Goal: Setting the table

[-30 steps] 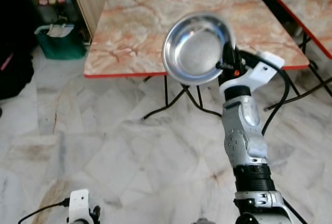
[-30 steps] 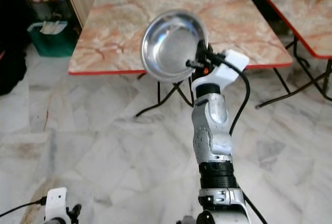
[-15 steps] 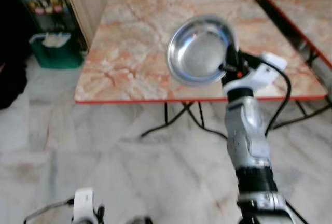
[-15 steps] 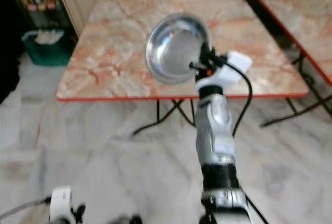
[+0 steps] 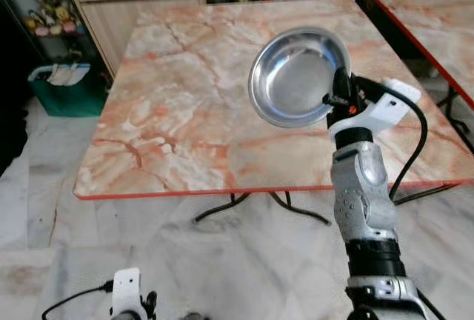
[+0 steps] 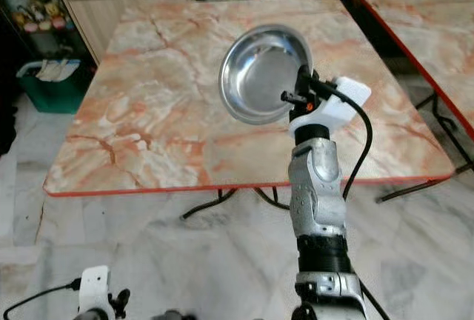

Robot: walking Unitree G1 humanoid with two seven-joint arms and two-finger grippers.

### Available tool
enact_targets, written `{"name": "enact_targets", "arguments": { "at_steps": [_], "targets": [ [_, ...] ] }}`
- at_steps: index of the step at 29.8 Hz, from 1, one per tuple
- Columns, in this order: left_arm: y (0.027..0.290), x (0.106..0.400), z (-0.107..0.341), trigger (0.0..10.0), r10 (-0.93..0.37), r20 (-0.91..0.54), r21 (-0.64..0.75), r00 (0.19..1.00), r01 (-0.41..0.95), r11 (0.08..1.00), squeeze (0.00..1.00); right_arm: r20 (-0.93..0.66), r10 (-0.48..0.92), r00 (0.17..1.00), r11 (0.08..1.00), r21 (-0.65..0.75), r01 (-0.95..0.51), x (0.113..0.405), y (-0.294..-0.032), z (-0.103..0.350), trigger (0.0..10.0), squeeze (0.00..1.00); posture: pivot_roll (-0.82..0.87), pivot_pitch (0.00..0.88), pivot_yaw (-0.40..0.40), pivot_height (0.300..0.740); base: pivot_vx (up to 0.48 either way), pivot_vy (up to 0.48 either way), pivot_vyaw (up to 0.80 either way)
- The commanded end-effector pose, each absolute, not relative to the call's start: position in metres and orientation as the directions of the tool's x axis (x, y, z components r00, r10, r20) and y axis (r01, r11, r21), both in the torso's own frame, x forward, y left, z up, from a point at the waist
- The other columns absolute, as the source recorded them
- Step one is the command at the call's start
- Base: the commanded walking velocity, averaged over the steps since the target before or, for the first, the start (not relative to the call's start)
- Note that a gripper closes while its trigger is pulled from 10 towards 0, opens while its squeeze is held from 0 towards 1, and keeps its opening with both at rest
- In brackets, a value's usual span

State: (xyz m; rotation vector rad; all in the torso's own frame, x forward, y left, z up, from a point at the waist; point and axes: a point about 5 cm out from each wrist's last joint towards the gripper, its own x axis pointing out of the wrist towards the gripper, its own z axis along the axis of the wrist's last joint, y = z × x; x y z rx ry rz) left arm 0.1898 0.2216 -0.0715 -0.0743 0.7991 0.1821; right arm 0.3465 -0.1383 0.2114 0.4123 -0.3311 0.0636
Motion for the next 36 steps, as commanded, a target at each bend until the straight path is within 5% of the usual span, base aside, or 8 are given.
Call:
{"name": "enact_targets", "arguments": {
  "at_steps": [1, 24, 36],
  "targets": [
    [0.224, 0.188, -0.072, 10.0, 0.147, -0.719, 0.008, 0.68, -0.203, 0.979, 0.0, 0.326, 0.0, 0.945, 0.914, 0.383, -0.132, 0.343, -0.139, 0.212, 10.0, 0.0, -0.04, 0.16, 0.024, 0.74, 0.0, 0.0, 0.0],
    [0.225, 0.186, -0.073, 10.0, 0.143, -0.727, 0.008, 0.671, -0.201, 0.98, 0.0, 0.105, 0.014, 0.994, 0.877, 0.476, -0.063, 0.312, -0.162, 0.182, 10.0, 0.0, -0.05, 0.156, 0.022, 0.74, 0.0, 0.0, 0.0],
    [0.222, 0.186, -0.074, 10.0, 0.126, -0.733, 0.002, 0.668, -0.184, 0.983, 0.0, -0.071, -0.007, 0.997, 0.769, 0.638, 0.051, 0.304, -0.174, 0.157, 10.0, 0.0, -0.05, 0.14, 0.022, 0.74, 0.0, 0.0, 0.0]
  ]
}}
